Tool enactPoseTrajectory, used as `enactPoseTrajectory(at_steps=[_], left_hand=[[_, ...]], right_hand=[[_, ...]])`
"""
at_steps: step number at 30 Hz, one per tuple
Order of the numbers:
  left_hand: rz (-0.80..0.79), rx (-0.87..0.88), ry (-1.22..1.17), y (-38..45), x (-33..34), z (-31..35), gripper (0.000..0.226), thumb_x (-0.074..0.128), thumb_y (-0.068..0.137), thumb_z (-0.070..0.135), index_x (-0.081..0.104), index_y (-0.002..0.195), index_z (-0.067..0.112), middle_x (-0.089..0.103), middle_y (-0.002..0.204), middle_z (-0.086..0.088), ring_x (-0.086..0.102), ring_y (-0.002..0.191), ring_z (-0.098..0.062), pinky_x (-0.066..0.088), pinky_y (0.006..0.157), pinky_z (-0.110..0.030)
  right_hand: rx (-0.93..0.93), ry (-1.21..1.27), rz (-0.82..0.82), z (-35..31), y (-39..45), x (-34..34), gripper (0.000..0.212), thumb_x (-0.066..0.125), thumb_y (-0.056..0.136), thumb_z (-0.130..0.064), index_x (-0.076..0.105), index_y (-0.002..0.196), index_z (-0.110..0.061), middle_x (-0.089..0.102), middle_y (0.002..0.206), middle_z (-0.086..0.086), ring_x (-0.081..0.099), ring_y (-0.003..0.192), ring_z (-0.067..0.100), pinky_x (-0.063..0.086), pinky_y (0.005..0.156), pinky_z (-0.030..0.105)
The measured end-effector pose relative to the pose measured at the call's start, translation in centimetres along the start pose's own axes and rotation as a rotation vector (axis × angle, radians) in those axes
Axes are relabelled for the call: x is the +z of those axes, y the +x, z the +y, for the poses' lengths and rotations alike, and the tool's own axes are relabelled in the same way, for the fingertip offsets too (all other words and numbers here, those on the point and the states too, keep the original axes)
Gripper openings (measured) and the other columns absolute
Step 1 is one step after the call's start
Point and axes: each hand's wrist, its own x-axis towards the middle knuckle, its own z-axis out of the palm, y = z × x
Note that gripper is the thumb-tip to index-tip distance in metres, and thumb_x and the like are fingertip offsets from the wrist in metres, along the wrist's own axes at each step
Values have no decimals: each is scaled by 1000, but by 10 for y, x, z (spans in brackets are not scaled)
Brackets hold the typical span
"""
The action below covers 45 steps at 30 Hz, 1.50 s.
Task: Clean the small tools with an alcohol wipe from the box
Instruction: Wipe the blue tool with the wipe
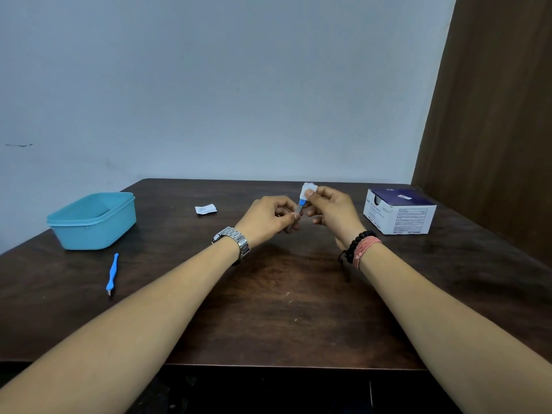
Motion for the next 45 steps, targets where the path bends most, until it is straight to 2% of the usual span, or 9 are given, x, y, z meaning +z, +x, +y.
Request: enactPoseTrajectory(at_steps=[8, 16, 19, 24, 29, 34, 37, 40, 45], left_hand=[[54, 1, 32, 2, -2, -3, 9, 62, 92, 24, 67, 88, 17, 74, 76, 4, 67, 65, -4, 47, 64, -14], [43, 27, 55, 2, 0, -3, 5, 64, 90, 18, 66, 91, 14, 74, 74, 3, 67, 65, -4, 46, 66, -16], [91, 27, 23, 2, -1, -3, 6, 66, 88, 17, 61, 91, 18, 73, 75, 3, 68, 65, -8, 50, 66, -21], [132, 47, 9, 2, -2, -2, 16, 67, 89, 18, 59, 102, 20, 73, 80, 1, 67, 66, -7, 54, 64, -20], [118, 56, -5, 4, -1, -4, 13, 67, 89, 17, 64, 101, 17, 73, 82, 0, 68, 68, -6, 52, 63, -18], [138, 20, -84, 6, -3, -7, 11, 66, 89, 16, 63, 98, 21, 71, 84, -2, 67, 68, -11, 59, 70, -33], [142, 20, -95, 6, -1, -5, 10, 68, 88, 16, 64, 97, 18, 69, 89, -7, 68, 75, -18, 58, 66, -29], [136, 18, -94, 5, 0, -3, 15, 69, 87, 17, 65, 101, 13, 69, 89, -8, 69, 73, -17, 55, 62, -22], [172, -7, -144, 6, -3, -5, 23, 69, 87, 15, 59, 107, 13, 70, 83, -4, 66, 63, -9, 55, 63, -25]], right_hand=[[-13, -27, -61, 2, 0, 2, 9, 68, 88, -7, 63, 90, -14, 65, 77, 0, 56, 61, 7, 44, 52, 17], [0, 10, 15, 1, 1, 0, 18, 59, 96, -17, 64, 78, -16, 65, 71, -1, 54, 59, 9, 45, 52, 19], [-2, 13, -24, 2, 0, 1, 5, 66, 90, -8, 62, 89, -11, 63, 73, 0, 55, 60, 9, 45, 52, 17], [7, -15, -53, 3, 0, 0, 11, 68, 88, -8, 64, 98, -9, 64, 77, 1, 57, 62, 8, 47, 55, 18], [8, 44, -7, 3, 1, 1, 4, 60, 94, -7, 62, 93, -10, 64, 78, 4, 54, 59, 9, 46, 51, 15], [33, 79, 71, 3, 4, -2, 7, 57, 95, -4, 57, 101, -7, 64, 78, 5, 53, 59, 10, 47, 49, 15], [56, 60, 100, 6, 5, -3, 4, 61, 93, -5, 59, 95, -8, 64, 79, 4, 55, 59, 9, 48, 50, 16], [68, 123, 63, 5, 5, -1, 4, 62, 92, -8, 62, 90, -11, 65, 79, 3, 58, 64, 9, 51, 57, 18], [63, 268, -32, 1, 2, 1, 18, 50, 96, 3, 64, 93, -9, 67, 84, 8, 62, 69, 11, 53, 61, 17]])
